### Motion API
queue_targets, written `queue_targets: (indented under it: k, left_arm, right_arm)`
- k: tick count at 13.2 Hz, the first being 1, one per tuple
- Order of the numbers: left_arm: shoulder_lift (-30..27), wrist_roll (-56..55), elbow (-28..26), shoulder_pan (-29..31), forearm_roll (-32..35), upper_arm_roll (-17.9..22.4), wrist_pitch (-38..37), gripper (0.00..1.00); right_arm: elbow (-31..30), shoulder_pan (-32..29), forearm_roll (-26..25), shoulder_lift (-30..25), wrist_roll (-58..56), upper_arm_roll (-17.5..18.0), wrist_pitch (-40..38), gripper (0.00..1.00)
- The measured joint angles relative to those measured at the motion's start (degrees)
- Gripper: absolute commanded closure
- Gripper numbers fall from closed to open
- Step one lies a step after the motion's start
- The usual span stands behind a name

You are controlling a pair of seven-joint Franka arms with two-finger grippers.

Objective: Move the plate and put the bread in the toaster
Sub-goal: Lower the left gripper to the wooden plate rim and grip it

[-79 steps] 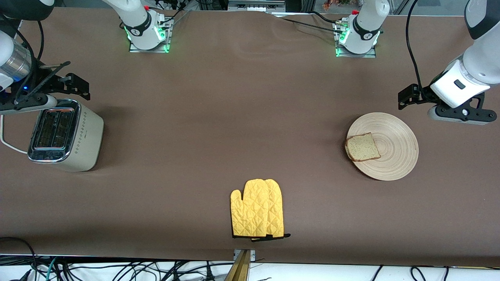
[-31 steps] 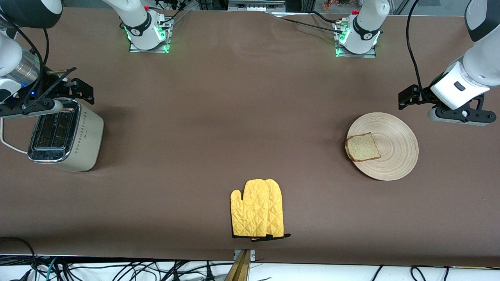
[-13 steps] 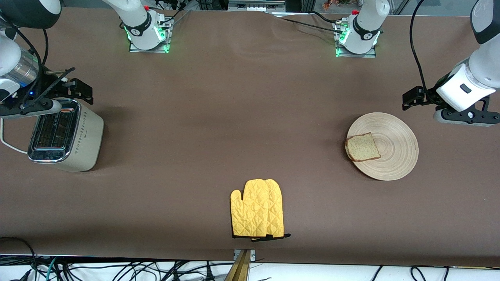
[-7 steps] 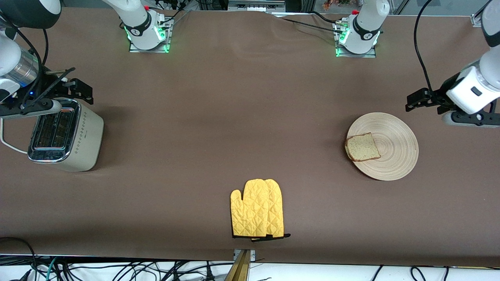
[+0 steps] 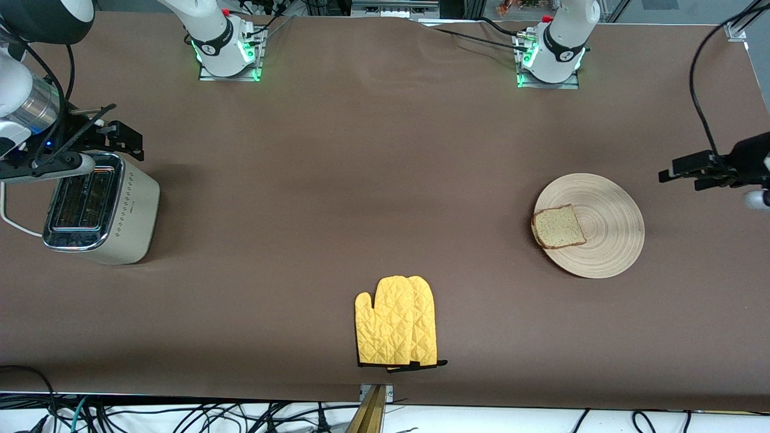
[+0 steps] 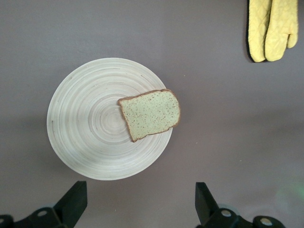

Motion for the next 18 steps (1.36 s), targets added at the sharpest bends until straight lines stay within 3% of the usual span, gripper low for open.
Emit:
queue_targets:
  k: [5,8,11,17,18]
  left_arm:
    - [14.8,24.2,-0.2,15.8,-12.1,0.2,-0.2,0.0]
    - [25.1,34.3,0.0,21.9,-17.2,0.1,-0.2,0.0]
    - [31.3,36.4,0.5,22.9,-20.6,-0.3,-0.2,0.0]
    - [37.3,32.7,1.1,18.8,-25.9,-1.0,0.4,0.06]
    - [37.7,31.5,1.4,18.8,-25.9,-1.0,0.4,0.18]
  right_arm:
    - [0.0,0.0,0.0,0.0,0.0,0.0,0.0,0.0]
    - [-0.1,0.0,0.0,0.0,0.0,0.0,0.0,0.0]
    - [-0.1,0.0,0.0,0.0,0.0,0.0,0.0,0.0]
    - [-0.1,0.0,0.0,0.0,0.0,0.0,0.0,0.0]
    - [-0.1,0.0,0.0,0.0,0.0,0.0,0.0,0.0]
